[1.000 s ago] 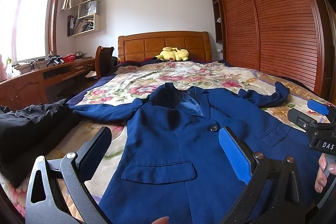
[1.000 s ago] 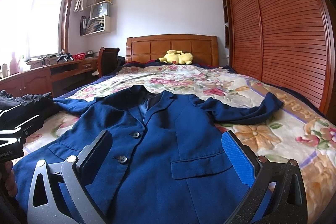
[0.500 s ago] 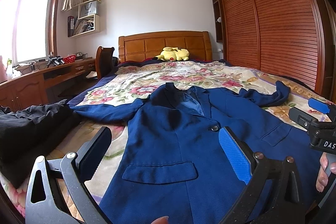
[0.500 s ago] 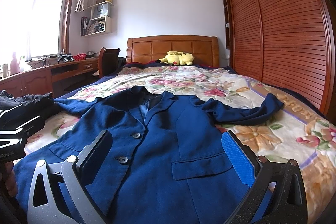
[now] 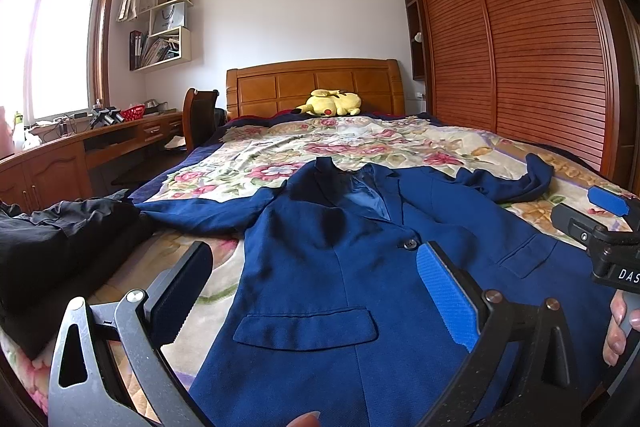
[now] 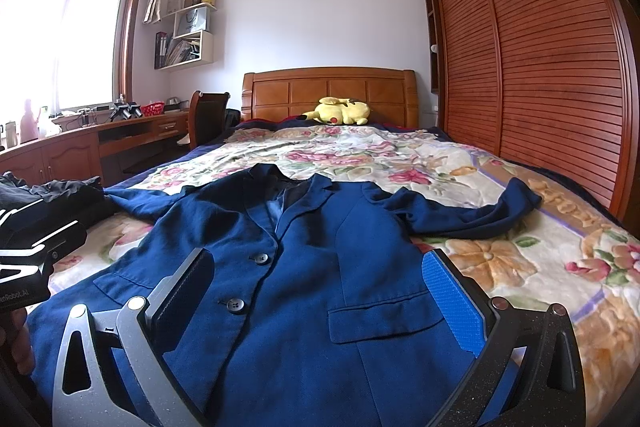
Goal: Fold large clothes
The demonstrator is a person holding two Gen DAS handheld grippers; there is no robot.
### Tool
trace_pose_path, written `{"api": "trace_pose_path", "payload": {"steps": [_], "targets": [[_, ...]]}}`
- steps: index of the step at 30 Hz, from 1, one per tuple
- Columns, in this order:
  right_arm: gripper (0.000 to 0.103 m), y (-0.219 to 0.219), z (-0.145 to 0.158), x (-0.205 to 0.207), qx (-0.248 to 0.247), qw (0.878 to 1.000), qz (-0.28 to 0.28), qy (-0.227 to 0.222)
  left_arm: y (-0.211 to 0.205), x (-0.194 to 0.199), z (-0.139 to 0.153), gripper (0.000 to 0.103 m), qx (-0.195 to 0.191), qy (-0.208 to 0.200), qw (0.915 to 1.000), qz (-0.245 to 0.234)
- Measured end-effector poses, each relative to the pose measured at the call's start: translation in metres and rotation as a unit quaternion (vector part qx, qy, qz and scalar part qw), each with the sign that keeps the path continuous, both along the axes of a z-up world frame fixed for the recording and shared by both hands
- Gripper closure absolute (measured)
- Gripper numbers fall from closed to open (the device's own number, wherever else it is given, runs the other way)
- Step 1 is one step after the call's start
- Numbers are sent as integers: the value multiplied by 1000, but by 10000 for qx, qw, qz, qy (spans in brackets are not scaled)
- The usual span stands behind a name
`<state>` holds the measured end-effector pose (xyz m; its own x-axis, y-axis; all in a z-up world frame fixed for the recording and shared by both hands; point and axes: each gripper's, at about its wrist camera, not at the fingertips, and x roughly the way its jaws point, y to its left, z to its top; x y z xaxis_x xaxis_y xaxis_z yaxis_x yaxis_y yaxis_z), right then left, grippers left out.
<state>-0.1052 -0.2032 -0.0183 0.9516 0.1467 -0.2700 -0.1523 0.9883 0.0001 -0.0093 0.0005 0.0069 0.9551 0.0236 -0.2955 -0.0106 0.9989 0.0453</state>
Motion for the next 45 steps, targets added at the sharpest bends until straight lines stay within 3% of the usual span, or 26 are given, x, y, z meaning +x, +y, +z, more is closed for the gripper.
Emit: {"api": "trace_pose_path", "payload": {"steps": [25, 45], "targets": [[0, 2, 0, 0, -1, 10000, 42, 20, 2, 0, 0, 1, 14, 32, 10000, -7], [0, 34, 15, 34, 47, 9961, 865, 174, 57, 38, 8, 1, 332, 813, 9959, 196]]}}
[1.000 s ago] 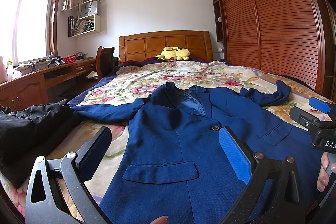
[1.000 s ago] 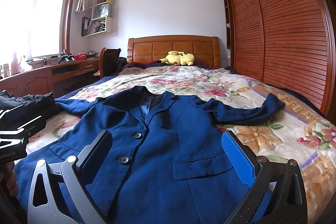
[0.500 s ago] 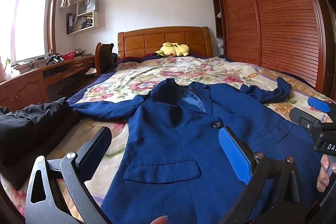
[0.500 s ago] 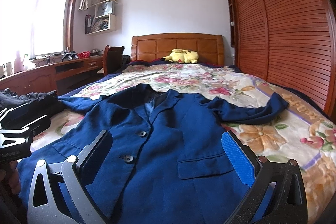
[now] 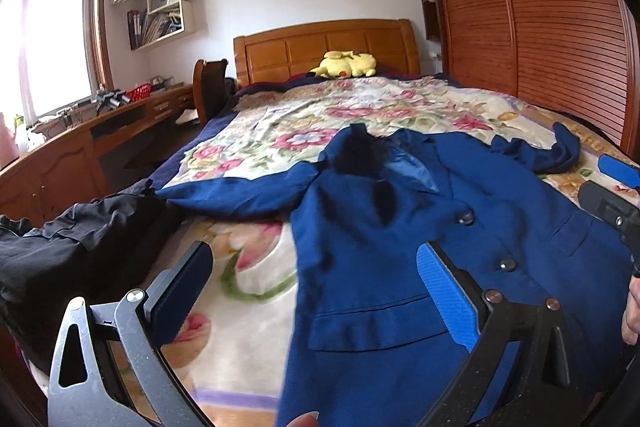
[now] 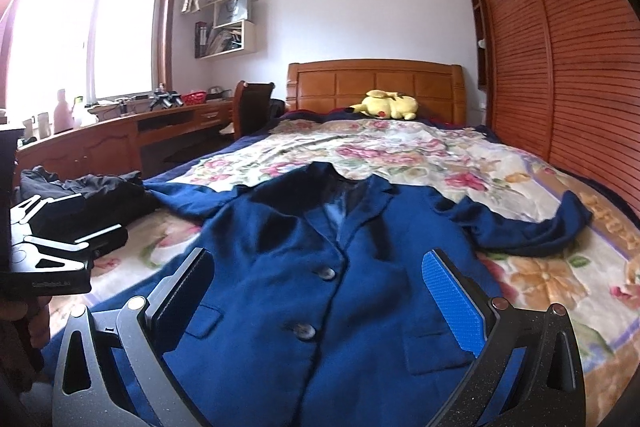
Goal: Fold large clothes
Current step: 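Reach the left gripper to the jacket sleeve nearest it and close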
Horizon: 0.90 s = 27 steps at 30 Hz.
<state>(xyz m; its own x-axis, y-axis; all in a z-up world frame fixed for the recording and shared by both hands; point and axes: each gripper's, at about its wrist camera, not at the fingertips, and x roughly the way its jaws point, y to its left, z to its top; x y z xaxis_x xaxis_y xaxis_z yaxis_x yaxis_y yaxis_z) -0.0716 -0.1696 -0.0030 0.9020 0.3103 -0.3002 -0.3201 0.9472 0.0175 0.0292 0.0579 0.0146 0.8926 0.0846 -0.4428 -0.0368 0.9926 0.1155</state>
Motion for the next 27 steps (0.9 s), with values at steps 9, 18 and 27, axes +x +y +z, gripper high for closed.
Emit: {"api": "trace_pose_path", "payload": {"steps": [9, 18, 27], "targets": [[0, 15, 4, 19, 30, 9994, 323, 144, 34, 23, 1, 1, 23, 318, 9994, 144], [0, 33, 7, 43, -157, 9983, 481, 300, 61, 56, 2, 1, 65, 591, 9980, 228], [0, 49, 24, 74, -150, 9981, 560, 191, 89, 105, -8, 1, -111, 953, 9946, 405]]}}
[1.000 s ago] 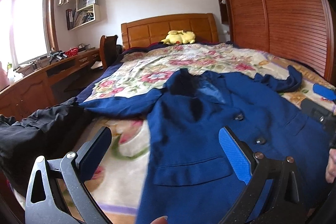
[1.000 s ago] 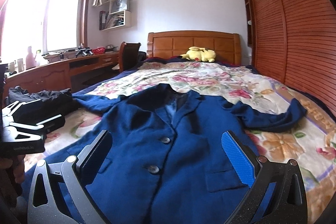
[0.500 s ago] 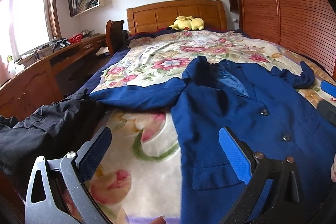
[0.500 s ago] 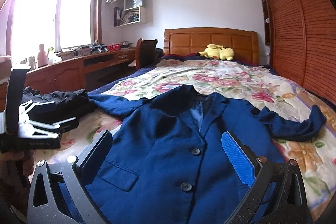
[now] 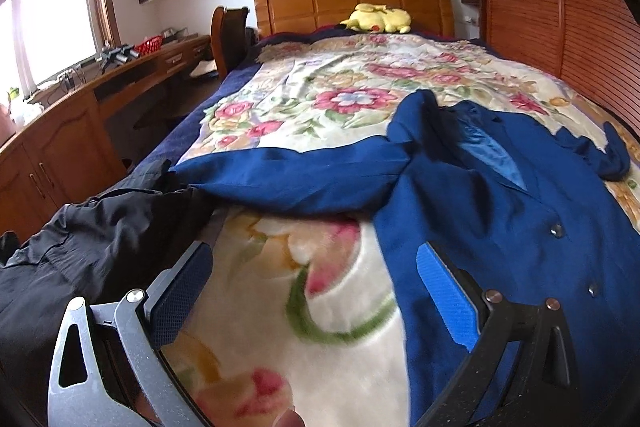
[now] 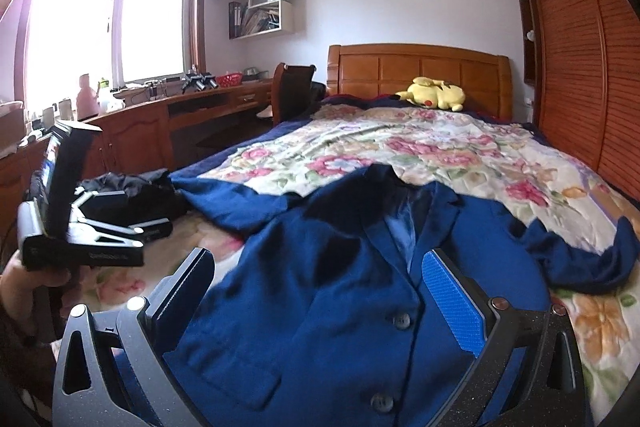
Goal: Fold large clothes
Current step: 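Reach the left gripper to the jacket sleeve nearest it and close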
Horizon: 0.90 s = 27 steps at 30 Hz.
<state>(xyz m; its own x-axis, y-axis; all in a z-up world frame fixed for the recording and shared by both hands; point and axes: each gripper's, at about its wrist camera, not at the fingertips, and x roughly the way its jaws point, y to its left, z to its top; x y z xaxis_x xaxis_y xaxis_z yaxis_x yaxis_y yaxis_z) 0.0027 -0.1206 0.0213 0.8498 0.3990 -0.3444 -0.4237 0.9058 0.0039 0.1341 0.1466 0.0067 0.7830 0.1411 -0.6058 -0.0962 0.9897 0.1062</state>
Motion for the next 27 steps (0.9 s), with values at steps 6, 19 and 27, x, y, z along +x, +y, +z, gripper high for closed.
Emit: {"api": "trace_pose_path", "payload": {"steps": [6, 19, 27], "targets": [[0, 5, -1, 19, 16, 9999, 96, -53, 19, 42, -14, 1, -259, 317, 9990, 164], [0, 18, -18, 74, -127, 9978, 354, 549, 58, 111, -28, 6, -930, 604, 9915, 681], [0, 28, -18, 88, -251, 9959, 434, 759, 73, 146, -51, 25, -1169, 1035, 9841, 846]]}}
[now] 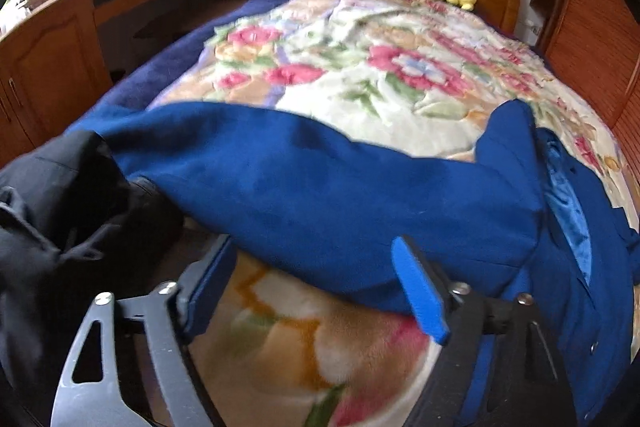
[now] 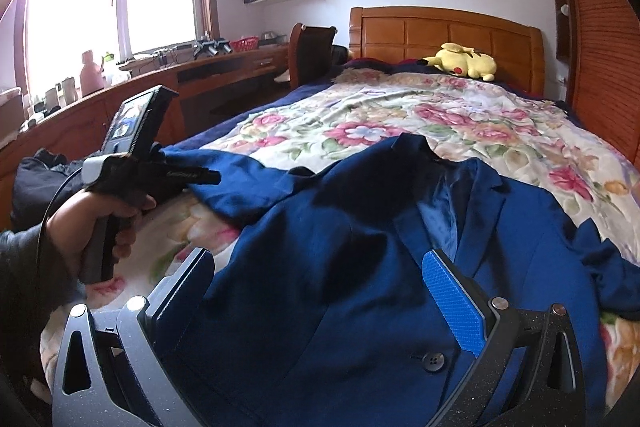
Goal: Fold large clothes
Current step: 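Reach the left gripper to the jacket sleeve nearest it and close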
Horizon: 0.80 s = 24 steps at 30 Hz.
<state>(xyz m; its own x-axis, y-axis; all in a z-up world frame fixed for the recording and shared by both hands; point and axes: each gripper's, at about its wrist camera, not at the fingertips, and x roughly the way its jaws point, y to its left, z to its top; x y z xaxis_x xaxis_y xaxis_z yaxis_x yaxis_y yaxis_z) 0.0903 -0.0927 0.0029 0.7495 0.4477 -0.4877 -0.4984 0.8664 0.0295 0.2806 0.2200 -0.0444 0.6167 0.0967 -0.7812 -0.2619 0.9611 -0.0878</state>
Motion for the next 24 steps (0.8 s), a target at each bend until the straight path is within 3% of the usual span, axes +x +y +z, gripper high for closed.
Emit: {"api": "trace_pose_path", "payload": {"steps": [11, 16, 18, 21, 24], "targets": [[0, -3, -1, 0, 187, 9998, 36, 105, 9, 22, -21, 26, -45, 422, 9988, 232], [0, -6, 0, 0, 161, 9998, -46, 57, 15, 30, -29, 53, -315, 546, 9977, 266], [0, -7, 0, 0, 200, 9998, -55, 82, 15, 31, -29, 76, -351, 548, 9976, 255], [0, -10, 1, 1, 249, 9996, -82, 94, 7, 30, -25, 96, -255, 559, 9981, 98], [0, -13, 2, 0, 357, 9992, -97, 140, -7, 26, -15, 100, 59, 408, 9991, -110]]}}
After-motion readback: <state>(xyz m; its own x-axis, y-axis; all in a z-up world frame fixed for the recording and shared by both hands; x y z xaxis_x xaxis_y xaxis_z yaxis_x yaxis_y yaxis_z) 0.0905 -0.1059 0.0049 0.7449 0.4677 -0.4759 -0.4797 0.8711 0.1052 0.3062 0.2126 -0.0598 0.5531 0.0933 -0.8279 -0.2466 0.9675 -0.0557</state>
